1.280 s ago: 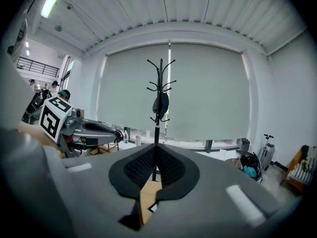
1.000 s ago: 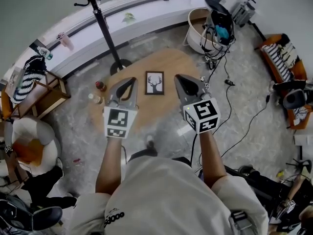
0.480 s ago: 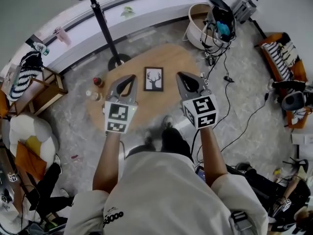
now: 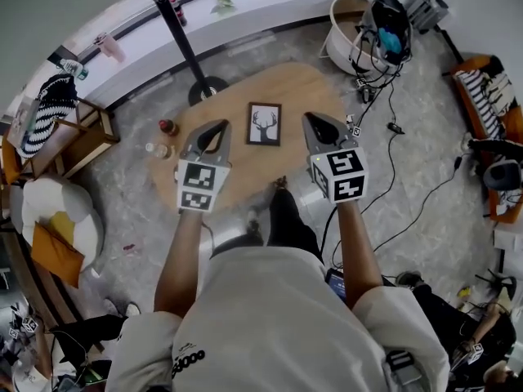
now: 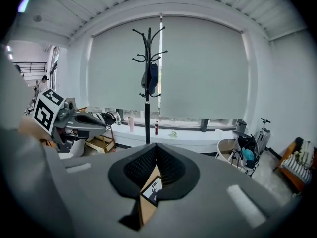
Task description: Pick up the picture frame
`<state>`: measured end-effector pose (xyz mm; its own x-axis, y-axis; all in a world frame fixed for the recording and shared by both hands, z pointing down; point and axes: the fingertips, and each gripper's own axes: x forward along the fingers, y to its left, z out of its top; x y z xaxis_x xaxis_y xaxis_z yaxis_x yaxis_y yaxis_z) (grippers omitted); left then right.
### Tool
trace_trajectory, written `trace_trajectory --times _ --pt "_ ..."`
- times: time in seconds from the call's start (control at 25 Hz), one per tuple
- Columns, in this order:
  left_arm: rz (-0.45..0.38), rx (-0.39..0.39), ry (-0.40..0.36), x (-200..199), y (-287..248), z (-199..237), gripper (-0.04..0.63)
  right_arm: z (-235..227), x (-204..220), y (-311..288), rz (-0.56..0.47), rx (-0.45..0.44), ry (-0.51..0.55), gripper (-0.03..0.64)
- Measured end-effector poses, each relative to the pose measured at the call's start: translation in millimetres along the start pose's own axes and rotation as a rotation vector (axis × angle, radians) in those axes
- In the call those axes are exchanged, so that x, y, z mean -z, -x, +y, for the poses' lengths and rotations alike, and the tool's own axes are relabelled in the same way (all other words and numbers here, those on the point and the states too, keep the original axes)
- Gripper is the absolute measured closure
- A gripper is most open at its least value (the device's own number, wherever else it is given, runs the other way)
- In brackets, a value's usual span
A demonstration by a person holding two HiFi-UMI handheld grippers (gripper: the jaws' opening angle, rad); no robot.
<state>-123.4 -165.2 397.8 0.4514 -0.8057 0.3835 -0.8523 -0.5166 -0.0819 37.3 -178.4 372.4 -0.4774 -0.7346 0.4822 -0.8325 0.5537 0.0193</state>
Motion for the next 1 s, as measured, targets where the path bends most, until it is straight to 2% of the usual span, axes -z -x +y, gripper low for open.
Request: trace_trajectory --times 0.36,0.88,1.0 --pt "0.097 -0.019 0.028 34.4 -62.6 20.0 0.583 -33.3 40.8 -58.4 0.096 -0.031 -0.004 0.612" --pt "0.228 0.004 0.056 95.4 -165.1 26.3 0.583 -83.1 99.5 -150.8 0.171 -0.042 -0.103 0.611" --pt "0.268 0.011 0.058 117.0 -183.6 25.6 0.583 -88.3 123.7 -170.3 0.211 -0.063 -0.113 0.566"
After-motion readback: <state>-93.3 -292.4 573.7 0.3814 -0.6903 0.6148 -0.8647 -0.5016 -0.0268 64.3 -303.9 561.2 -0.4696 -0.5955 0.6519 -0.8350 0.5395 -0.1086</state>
